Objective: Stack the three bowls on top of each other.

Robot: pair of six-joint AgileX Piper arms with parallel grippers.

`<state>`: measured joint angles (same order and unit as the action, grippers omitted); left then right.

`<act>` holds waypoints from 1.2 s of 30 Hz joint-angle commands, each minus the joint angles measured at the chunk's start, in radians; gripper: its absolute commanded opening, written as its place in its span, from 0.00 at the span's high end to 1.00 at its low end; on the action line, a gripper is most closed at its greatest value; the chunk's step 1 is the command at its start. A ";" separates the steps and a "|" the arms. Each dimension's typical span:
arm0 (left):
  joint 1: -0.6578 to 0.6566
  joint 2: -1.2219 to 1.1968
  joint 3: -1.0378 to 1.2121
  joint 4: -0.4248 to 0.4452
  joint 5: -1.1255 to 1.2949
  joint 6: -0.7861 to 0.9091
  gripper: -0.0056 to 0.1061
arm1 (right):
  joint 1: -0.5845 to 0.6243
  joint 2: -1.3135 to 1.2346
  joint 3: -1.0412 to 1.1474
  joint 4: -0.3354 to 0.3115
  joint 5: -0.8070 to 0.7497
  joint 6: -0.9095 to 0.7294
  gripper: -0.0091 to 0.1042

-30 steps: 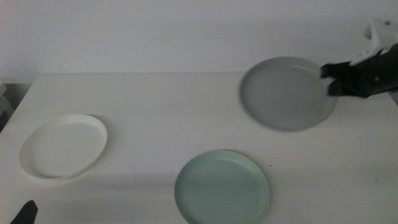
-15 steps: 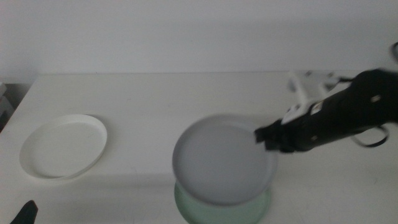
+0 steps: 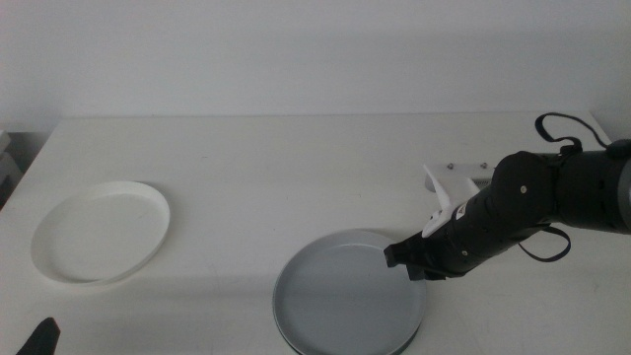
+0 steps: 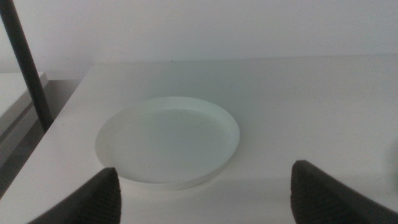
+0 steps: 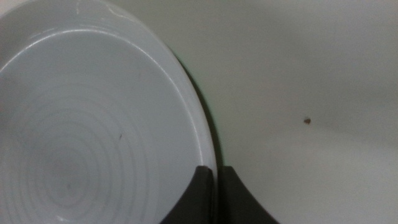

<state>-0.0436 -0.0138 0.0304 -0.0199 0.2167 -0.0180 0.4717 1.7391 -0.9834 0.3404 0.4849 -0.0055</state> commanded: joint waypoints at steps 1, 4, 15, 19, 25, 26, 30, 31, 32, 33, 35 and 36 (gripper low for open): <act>-0.004 -0.013 -0.005 0.000 -0.074 -0.010 0.01 | 0.002 -0.032 -0.021 0.006 -0.019 -0.009 0.93; -0.004 -0.013 -0.005 0.000 -0.074 -0.010 0.01 | 0.002 -0.030 -0.021 0.002 -0.010 -0.012 0.89; -0.004 -0.013 -0.005 0.000 -0.074 -0.010 0.01 | 0.000 -0.236 -0.022 0.008 0.043 -0.077 0.43; -0.004 -0.013 -0.005 0.000 -0.074 -0.010 0.01 | -0.008 -0.460 -0.022 0.012 0.105 -0.173 0.41; -0.004 -0.013 -0.005 0.000 -0.074 -0.010 0.01 | -0.008 -0.735 -0.001 0.031 0.206 -0.293 0.43; -0.004 -0.013 -0.005 0.000 -0.074 -0.010 0.01 | -0.008 -0.785 0.008 0.041 0.213 -0.320 0.43; -0.004 -0.013 -0.005 0.000 -0.074 -0.010 0.01 | -0.008 -0.959 0.060 0.095 0.235 -0.405 0.44; -0.004 -0.013 -0.005 0.000 -0.074 -0.010 0.01 | -0.008 -0.996 0.075 0.107 0.230 -0.416 0.44; -0.004 -0.013 -0.005 0.000 -0.074 -0.010 0.01 | -0.008 -1.025 0.086 0.117 0.226 -0.420 0.44; -0.004 -0.013 -0.005 0.000 -0.074 -0.010 0.01 | -0.008 -1.040 0.093 0.119 0.223 -0.420 0.44; -0.004 -0.013 -0.005 0.000 -0.074 -0.010 0.01 | -0.008 -1.072 0.104 0.117 0.225 -0.416 0.44; -0.004 -0.013 -0.005 0.000 -0.074 -0.010 0.01 | -0.008 -1.081 0.107 0.116 0.225 -0.416 0.44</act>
<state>-0.0436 -0.0138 0.0304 -0.0199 0.2167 -0.0180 0.4708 0.6690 -0.8598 0.4357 0.7691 -0.4051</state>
